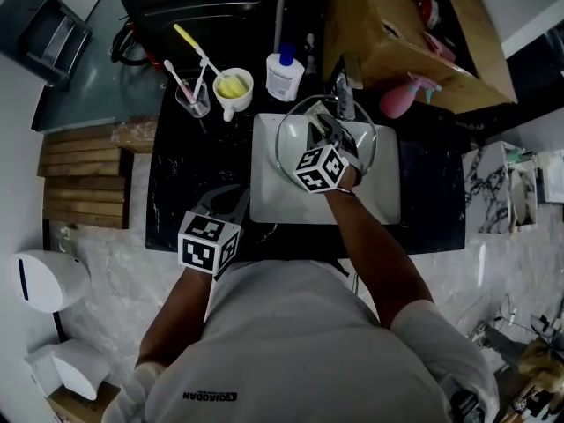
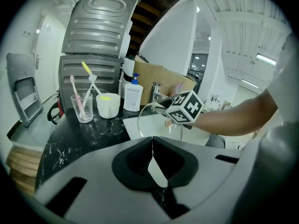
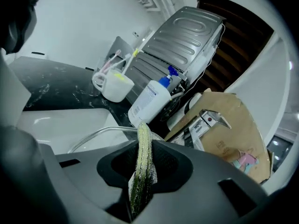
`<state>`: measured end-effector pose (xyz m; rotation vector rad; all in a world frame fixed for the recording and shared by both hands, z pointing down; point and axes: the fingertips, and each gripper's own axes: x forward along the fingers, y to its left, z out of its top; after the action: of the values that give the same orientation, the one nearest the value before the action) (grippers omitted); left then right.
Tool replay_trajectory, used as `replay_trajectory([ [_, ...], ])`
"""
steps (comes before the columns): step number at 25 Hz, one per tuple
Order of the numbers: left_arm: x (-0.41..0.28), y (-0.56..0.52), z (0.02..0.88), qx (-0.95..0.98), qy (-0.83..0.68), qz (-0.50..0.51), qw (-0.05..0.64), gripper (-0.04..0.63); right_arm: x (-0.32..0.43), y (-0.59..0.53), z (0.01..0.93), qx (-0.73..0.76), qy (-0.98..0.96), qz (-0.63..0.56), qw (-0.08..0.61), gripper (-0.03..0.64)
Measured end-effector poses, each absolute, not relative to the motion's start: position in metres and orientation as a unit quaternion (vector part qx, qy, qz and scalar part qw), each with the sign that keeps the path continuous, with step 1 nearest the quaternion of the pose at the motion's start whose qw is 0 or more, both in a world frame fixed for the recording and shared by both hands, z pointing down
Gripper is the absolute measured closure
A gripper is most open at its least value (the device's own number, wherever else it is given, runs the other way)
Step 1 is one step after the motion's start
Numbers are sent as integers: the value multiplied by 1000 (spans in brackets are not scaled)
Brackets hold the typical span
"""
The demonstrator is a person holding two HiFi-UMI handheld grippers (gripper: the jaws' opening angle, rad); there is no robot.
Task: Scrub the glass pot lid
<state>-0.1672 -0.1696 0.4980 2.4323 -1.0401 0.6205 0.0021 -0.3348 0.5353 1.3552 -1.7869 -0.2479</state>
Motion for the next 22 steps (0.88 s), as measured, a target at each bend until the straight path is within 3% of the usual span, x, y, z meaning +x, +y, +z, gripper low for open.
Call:
replay_trajectory([
  [6,-186,-166,505,872,-372,232,218,580,9,-356,549,559,-687,-95,454,520],
  [22,-193,-174,508,872,-371,223,227,580,-1,-367,559,540,-712,-59,445,518],
])
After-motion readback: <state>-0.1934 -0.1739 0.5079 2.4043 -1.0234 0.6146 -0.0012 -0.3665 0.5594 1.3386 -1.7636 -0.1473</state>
